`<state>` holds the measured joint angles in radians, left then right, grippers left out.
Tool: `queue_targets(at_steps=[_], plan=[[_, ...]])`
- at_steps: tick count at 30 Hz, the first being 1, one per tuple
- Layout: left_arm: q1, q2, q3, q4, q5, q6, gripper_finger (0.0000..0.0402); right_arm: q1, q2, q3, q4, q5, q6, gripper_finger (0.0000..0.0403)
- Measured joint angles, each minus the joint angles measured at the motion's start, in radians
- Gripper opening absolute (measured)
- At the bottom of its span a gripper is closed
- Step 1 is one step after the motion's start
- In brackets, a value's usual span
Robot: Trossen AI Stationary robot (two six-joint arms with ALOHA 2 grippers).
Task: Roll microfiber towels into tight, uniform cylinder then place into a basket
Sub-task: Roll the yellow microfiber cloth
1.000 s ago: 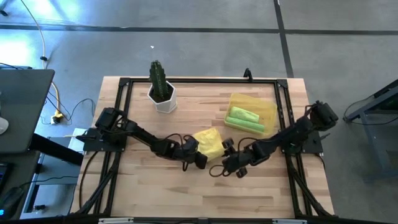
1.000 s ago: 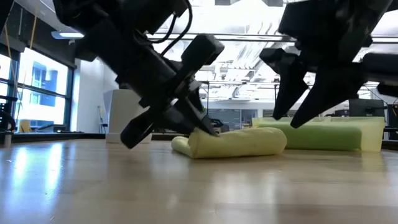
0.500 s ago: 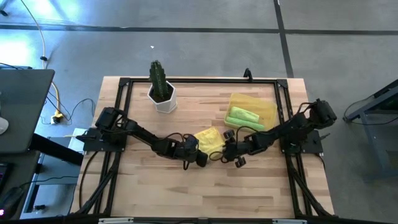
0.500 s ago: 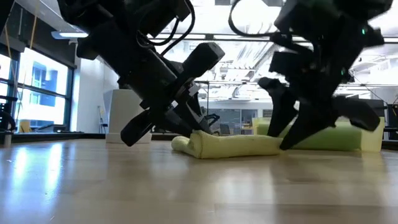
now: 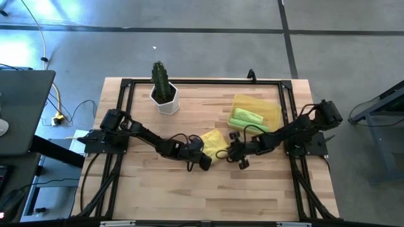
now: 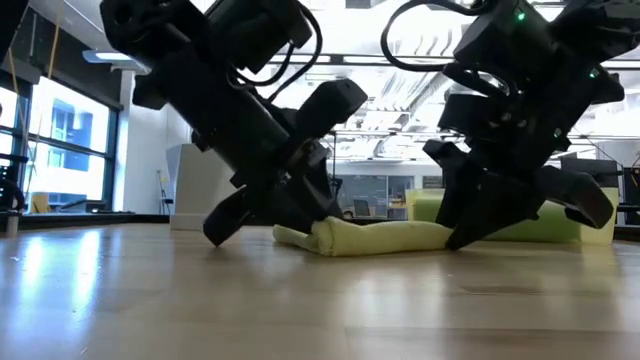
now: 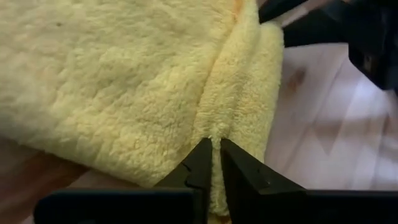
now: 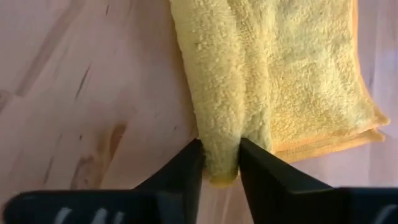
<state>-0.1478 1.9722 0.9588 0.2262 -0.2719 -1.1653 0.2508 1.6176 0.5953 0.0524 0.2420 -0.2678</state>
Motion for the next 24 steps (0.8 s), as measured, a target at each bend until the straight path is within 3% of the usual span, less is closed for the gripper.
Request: queue_targets(at_steps=[6,10,17,24], plan=[[0.017,-0.005,0.0,0.016,0.07,0.108,0.0077,-0.003,0.001,-0.001,-0.004,-0.026,0.029,0.0017],[0.052,-0.01,0.0,0.016,0.082,0.263,0.0112,-0.017,0.001,-0.002,-0.011,-0.08,0.047,0.001],[0.119,-0.04,0.0,0.003,0.095,0.666,0.013,-0.102,0.001,-0.001,-0.013,-0.353,0.171,0.0003],[0.081,-0.103,0.007,-0.015,0.058,1.0,0.0131,-0.199,0.005,-0.004,-0.013,-0.653,0.283,0.0001]])
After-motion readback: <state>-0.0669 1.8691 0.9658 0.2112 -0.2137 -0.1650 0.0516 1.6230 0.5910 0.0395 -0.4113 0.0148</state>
